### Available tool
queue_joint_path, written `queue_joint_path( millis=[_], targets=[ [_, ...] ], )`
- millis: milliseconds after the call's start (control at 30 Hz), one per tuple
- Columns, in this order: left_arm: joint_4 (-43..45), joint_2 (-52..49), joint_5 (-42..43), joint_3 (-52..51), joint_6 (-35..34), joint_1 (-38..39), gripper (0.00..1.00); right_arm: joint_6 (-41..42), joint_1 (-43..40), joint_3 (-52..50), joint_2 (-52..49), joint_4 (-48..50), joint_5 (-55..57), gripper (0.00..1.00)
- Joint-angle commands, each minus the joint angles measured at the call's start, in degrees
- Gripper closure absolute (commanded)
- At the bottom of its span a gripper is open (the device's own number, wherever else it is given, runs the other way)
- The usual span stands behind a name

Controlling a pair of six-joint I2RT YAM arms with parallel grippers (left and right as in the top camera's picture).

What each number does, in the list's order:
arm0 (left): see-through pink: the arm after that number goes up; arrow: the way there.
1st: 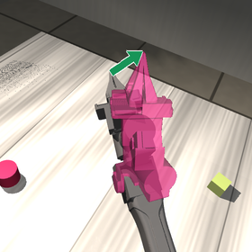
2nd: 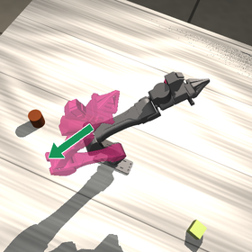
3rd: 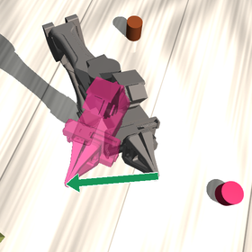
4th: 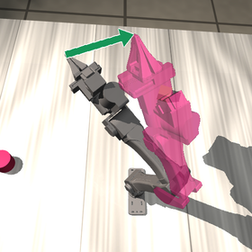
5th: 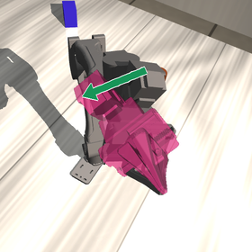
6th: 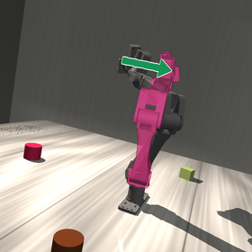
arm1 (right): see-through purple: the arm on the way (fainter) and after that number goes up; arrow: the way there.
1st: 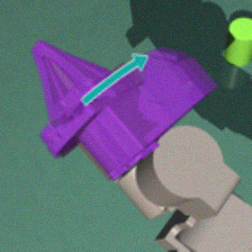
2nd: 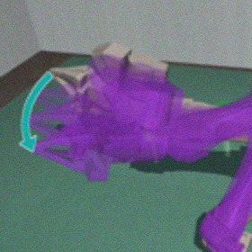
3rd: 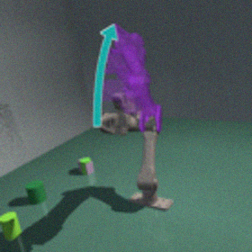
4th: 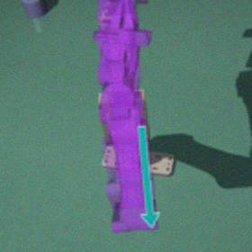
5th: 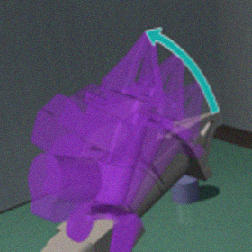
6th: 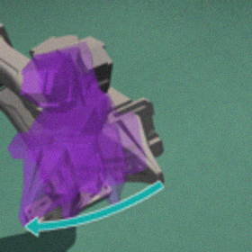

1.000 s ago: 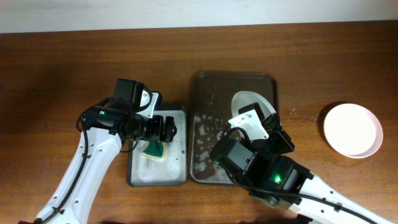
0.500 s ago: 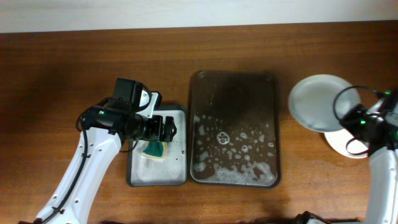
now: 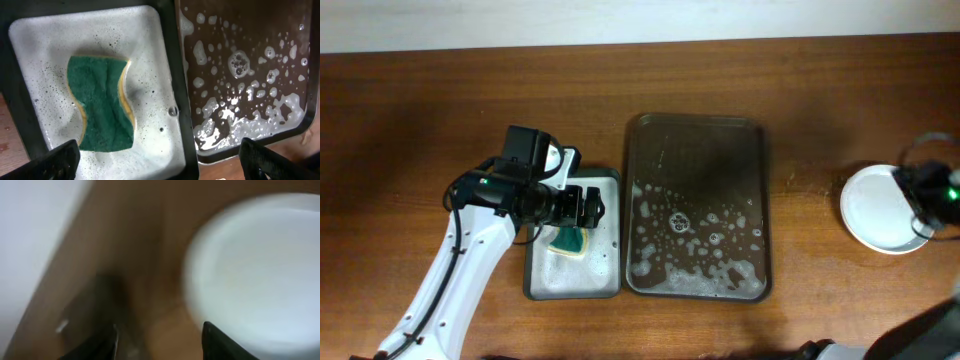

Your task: Clean dirty plates on tray and stack at the side

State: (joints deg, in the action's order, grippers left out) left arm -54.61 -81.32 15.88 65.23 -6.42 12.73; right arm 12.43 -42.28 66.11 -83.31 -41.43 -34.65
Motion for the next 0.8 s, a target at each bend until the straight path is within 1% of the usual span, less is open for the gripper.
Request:
queue_joint_path(
  millis=[0,33,100,133,167,233,267,333,400,433,467,500,533,567,600,667,767],
  targets=[
    [-0.1,0.4,0.4,0.1,0.9,-0.2,0.00,-6.7,16.7,1.7,16.3,-3.7,-5.1,0.44],
    [-0.1,0.4,0.4,0.1,0.9,-0.2,0.00,-6.7,23.9,1.7,21.6,-5.8,-3.1,0.41],
    [-0.1,0.4,0.4,0.1,0.9,-0.2,0.00,-8.0,35.5,1.7,28.8,-8.2,1.4,0.35],
    [-0.1,0.4,0.4,0.1,0.9,-0.2,0.00,-8.0,41.1,1.7,31.5,-9.2,4.2,0.20],
    [-0.1,0.4,0.4,0.1,0.9,-0.2,0.00,-8.0,44.7,1.7,33.0,-9.7,5.5,0.01],
    [-0.1,0.4,0.4,0.1,0.9,-0.2,0.00,-7.9,50.9,1.7,35.2,-9.9,5.6,0.01],
    [-0.1,0.4,0.4,0.1,0.9,-0.2,0.00,-7.9,55.5,1.7,36.0,-9.9,5.6,0.01],
    [-0.1,0.4,0.4,0.1,0.9,-0.2,0.00,-7.9,56.6,1.6,35.6,-9.9,5.6,0.01],
    [-0.1,0.4,0.4,0.1,0.9,-0.2,0.00,-8.0,56.4,1.7,35.8,-13.2,7.2,0.01],
    [-0.1,0.4,0.4,0.1,0.9,-0.2,0.00,-8.0,56.6,1.7,36.5,-14.6,10.0,0.01],
    [-0.1,0.4,0.4,0.1,0.9,-0.2,0.00,-8.0,57.0,1.6,37.7,-16.0,16.2,0.01],
    [-0.1,0.4,0.4,0.1,0.9,-0.2,0.00,-8.0,57.0,0.2,39.6,-14.8,23.8,0.01],
    [-0.1,0.4,0.4,0.1,0.9,-0.2,0.00,-8.0,57.0,-2.4,41.6,-11.9,28.3,0.01],
    [-0.1,0.4,0.4,0.1,0.9,-0.2,0.00,-8.0,57.0,-8.4,45.5,-5.9,32.4,0.02],
    [-0.1,0.4,0.4,0.1,0.9,-0.2,0.00,-8.0,57.0,-16.4,50.6,1.3,35.0,0.01],
    [-0.1,0.4,0.4,0.1,0.9,-0.2,0.00,-8.0,56.9,-32.2,61.3,12.4,36.7,0.01],
    [-0.1,0.4,0.4,0.1,0.9,-0.2,0.00,-8.0,56.9,-47.6,74.5,18.2,36.9,0.01]
  ],
)
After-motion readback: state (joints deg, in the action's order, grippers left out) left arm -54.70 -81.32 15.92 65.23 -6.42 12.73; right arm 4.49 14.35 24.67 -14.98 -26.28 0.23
